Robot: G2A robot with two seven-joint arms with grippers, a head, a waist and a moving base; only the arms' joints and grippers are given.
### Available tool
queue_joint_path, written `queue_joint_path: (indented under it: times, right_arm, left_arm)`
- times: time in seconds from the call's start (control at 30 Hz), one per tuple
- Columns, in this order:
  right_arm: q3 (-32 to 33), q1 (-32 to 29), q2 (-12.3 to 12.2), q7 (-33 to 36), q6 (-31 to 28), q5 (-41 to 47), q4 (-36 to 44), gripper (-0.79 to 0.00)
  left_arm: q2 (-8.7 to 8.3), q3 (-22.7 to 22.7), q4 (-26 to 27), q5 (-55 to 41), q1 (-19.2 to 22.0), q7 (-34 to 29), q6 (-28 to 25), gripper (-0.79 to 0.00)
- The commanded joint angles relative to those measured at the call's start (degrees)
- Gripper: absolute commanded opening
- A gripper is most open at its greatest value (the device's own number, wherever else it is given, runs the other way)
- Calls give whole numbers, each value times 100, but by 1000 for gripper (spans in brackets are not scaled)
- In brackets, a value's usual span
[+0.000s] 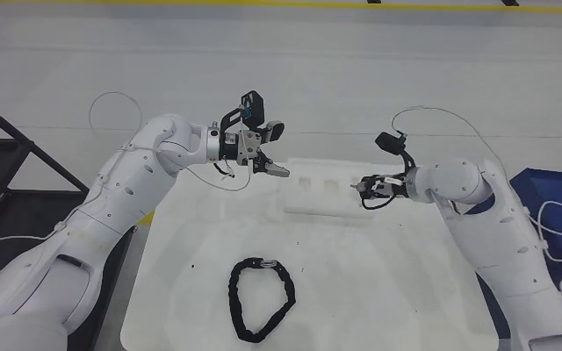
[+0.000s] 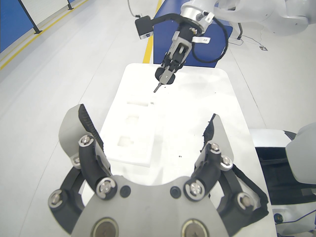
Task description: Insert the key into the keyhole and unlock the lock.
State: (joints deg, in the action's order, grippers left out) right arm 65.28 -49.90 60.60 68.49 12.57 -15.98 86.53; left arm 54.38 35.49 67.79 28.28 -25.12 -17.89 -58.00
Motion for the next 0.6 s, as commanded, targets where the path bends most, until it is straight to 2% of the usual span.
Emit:
queue_joint_path:
  times: [0.0, 0.2, 0.3, 0.57]
  right_arm:
    - [287, -214, -64, 53, -168, 166, 276, -785]
    - [1051, -817, -206, 94, -586, 740, 1165, -785]
    - [1326, -1065, -250, 24, -763, 959, 1361, -785]
    - [1455, -1191, -274, -22, -916, 1070, 1451, -785]
  left_arm:
    - [0, 0, 0, 0, 0, 1, 0, 0]
    - [0, 0, 0, 0, 0, 1, 0, 0]
    - [0, 0, 0, 0, 0, 1, 0, 0]
    - [0, 0, 0, 0, 0, 1, 0, 0]
